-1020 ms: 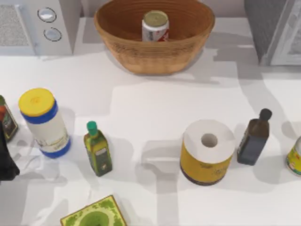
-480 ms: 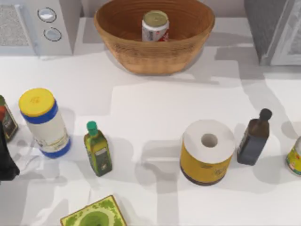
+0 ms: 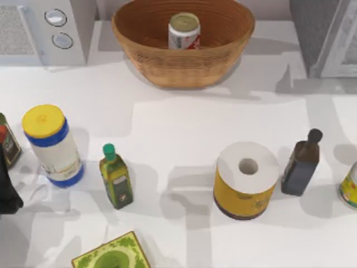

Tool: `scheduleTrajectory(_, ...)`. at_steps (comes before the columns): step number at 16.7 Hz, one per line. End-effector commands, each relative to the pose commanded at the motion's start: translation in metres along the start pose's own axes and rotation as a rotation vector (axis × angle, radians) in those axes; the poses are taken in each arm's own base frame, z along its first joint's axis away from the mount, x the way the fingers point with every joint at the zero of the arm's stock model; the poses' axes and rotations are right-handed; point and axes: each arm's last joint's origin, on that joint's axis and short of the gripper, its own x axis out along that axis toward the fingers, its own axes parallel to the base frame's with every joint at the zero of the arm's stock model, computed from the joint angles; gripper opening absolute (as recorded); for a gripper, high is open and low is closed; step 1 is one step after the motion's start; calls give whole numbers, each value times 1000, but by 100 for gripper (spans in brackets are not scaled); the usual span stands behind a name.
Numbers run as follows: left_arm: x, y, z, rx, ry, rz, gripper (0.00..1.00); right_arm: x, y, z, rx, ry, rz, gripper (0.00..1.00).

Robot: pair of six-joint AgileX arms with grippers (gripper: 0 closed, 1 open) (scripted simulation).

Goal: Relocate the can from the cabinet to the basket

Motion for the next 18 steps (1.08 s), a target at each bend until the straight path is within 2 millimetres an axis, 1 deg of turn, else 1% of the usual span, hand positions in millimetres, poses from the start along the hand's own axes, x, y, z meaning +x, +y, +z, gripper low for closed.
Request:
scheduleTrajectory(2,0,0,0,0,0,0,100,-20,-11,-23,-1,3,1,100)
scheduleTrajectory(4,0,0,0,0,0,0,100,-40,-21,-53,-1,6,3,100)
scheduleTrajectory(8,0,0,0,0,0,0,100,-77,-37,-126,2,13,9,100)
scheduleTrajectory(10,0,0,0,0,0,0,100,-90,-42,-167,3,16,13,100)
scheduleTrajectory(13,0,0,0,0,0,0,100,-101,-46,-233,5,38,18,100)
scheduleTrajectory(14,0,0,0,0,0,0,100,-104,-47,-252,6,42,20,100)
scheduleTrajectory(16,0,0,0,0,0,0,100,-106,-49,-282,8,39,24,100)
scheduleTrajectory(18,0,0,0,0,0,0,100,-107,-50,-302,10,31,26,100)
